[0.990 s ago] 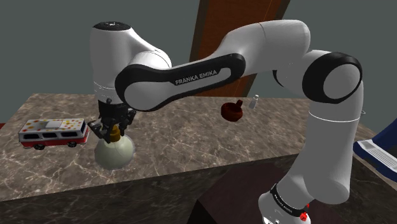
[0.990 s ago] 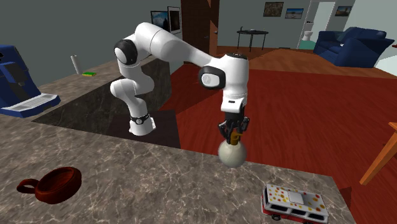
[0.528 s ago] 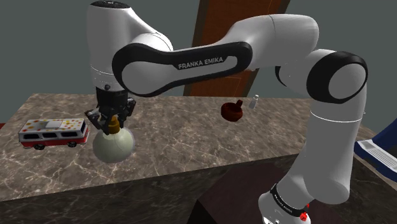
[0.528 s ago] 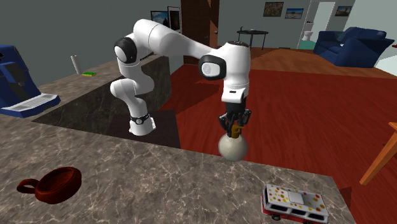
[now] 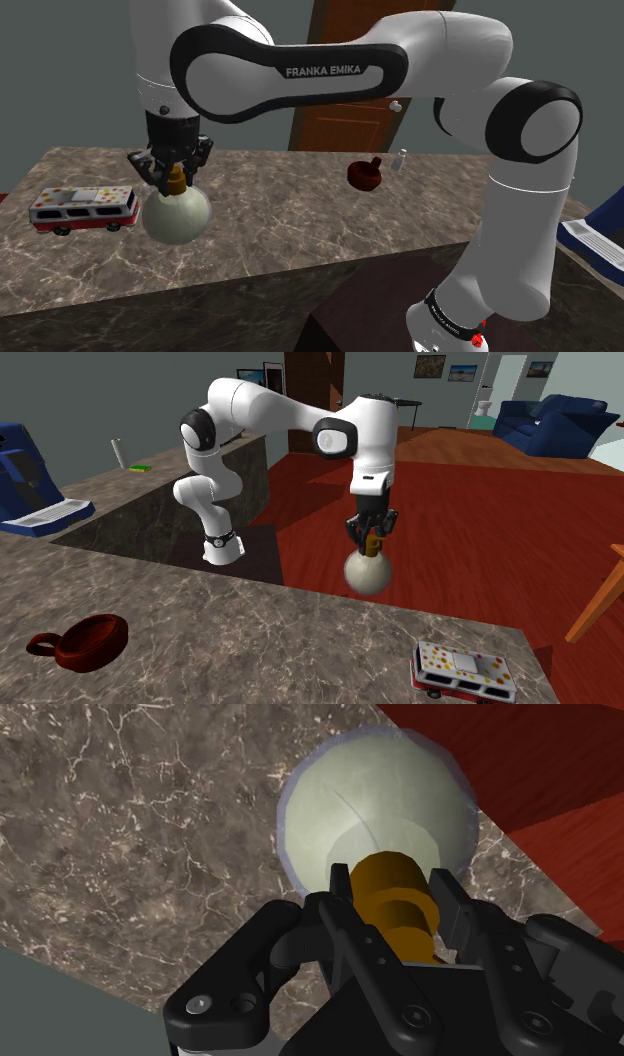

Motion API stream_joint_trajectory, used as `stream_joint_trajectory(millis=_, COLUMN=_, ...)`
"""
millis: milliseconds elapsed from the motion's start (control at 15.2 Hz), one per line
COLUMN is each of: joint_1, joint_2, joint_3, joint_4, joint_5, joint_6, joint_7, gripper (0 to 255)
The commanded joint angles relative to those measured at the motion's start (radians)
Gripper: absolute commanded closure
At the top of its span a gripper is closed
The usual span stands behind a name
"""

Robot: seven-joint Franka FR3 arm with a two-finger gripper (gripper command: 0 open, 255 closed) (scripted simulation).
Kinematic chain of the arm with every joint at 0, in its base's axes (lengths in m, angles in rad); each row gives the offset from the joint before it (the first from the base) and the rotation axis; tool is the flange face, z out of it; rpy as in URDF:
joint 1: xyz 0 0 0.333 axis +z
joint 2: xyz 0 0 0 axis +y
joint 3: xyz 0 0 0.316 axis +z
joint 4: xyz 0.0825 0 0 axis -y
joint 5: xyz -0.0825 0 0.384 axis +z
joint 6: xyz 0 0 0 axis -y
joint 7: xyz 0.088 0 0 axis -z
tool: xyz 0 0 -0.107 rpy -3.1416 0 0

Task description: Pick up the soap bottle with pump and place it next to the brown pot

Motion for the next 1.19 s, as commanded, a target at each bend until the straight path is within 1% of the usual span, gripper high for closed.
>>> stream_joint_trajectory(millis=0, joint_1=0.005, joint_2=0.000, joint_3=0.002, joint_4=0.031, joint_5=0.001, joint_6=-0.030, joint_7=-0.001, gripper=255)
stream_joint_trajectory(millis=594, joint_1=0.030, joint_2=0.017, joint_3=0.004, joint_4=0.178, joint_5=-0.004, joint_6=-0.160, joint_7=-0.010, gripper=255)
stream_joint_trajectory(millis=1122, joint_1=0.072, joint_2=0.061, joint_3=0.001, joint_4=0.356, joint_5=-0.025, joint_6=-0.294, joint_7=-0.016, gripper=255)
